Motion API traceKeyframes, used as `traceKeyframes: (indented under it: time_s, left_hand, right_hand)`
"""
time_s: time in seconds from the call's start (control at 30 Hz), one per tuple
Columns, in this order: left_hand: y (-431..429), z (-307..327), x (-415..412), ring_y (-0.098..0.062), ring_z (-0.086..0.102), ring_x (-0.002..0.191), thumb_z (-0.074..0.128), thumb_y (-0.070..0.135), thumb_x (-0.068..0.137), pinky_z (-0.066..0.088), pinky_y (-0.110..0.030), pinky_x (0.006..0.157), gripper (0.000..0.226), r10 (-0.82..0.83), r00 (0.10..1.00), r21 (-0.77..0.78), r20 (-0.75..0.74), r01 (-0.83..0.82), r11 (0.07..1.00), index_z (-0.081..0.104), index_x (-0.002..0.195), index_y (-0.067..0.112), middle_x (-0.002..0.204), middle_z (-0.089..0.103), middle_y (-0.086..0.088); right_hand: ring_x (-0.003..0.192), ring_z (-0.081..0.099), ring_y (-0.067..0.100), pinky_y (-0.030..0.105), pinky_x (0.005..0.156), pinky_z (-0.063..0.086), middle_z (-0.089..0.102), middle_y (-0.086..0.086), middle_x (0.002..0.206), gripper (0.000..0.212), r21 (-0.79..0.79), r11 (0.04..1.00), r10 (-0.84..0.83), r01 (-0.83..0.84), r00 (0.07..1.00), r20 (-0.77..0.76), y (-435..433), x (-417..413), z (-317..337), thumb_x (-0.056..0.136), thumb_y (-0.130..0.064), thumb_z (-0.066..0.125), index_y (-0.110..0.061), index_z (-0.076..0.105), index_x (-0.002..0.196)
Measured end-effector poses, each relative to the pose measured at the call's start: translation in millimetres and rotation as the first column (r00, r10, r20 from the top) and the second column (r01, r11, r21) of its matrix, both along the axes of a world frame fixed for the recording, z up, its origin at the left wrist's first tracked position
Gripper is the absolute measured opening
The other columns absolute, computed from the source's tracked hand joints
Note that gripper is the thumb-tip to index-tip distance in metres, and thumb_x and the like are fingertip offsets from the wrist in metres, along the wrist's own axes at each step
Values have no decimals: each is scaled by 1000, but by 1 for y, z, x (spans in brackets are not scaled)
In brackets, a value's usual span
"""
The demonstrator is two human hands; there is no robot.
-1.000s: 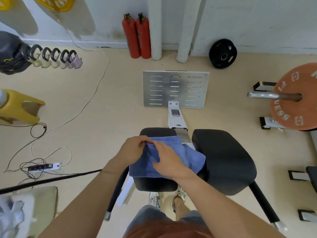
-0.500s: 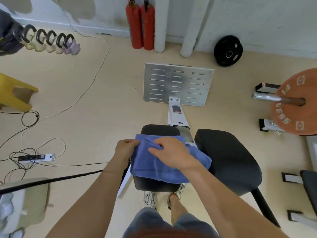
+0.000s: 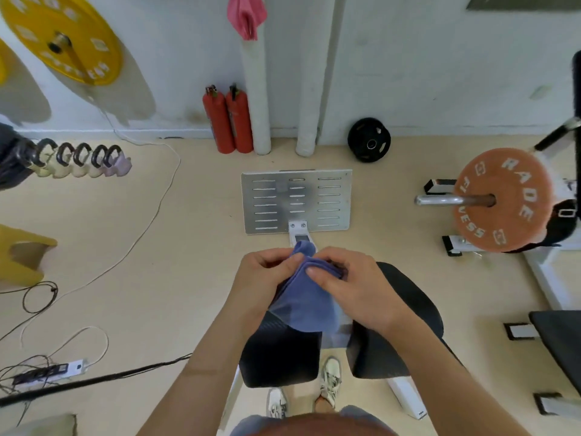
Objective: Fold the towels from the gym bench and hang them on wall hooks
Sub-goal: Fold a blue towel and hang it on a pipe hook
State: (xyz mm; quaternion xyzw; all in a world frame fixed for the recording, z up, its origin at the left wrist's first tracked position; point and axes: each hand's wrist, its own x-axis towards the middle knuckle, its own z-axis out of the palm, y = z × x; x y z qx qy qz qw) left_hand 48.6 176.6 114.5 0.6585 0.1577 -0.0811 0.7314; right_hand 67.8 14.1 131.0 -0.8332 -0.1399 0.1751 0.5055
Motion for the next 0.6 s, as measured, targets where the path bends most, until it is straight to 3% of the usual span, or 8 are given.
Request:
traceKeyframes:
  time_s: [0.17, 0.3, 0.47, 0.6]
  left_hand:
    - [-16, 39, -1, -13, 71, 84, 65, 7, 84, 54, -21, 73, 18, -77, 987, 70, 144, 68, 995, 74, 99, 13, 90, 76, -3]
    - [-19, 56, -4, -18, 71, 91, 65, 9, 85, 56, -29, 81, 20, -143, 970, 117, 196, 122, 986, 74, 102, 16, 93, 75, -1]
    - [-25, 70, -10, -9, 70, 87, 63, 9, 87, 52, -19, 75, 24, -211, 948, 187, 238, 168, 968, 73, 95, 30, 89, 75, 9]
    - [-28, 76, -13, -7, 70, 87, 64, 12, 89, 53, -20, 76, 24, -263, 928, 285, 265, 185, 940, 72, 96, 33, 89, 75, 12]
  right_hand:
    - [86, 65, 10, 28, 81, 55, 68, -8, 86, 13, 134, 975, -186, 177, 981, 60, -12, -10, 29, 89, -13, 63, -25, 66, 94]
    - [83, 66, 9, 24, 77, 56, 68, -7, 82, 10, 190, 959, -230, 212, 970, 81, -17, -16, 41, 89, -13, 65, -24, 64, 91]
    - [83, 67, 9, 25, 77, 56, 70, -6, 84, 8, 248, 935, -277, 254, 959, 60, -21, -21, 47, 89, -14, 64, -21, 66, 93]
    - [83, 64, 6, 20, 75, 54, 67, -8, 85, 10, 262, 920, -320, 293, 945, 66, -23, -25, 48, 89, -12, 64, -22, 65, 90]
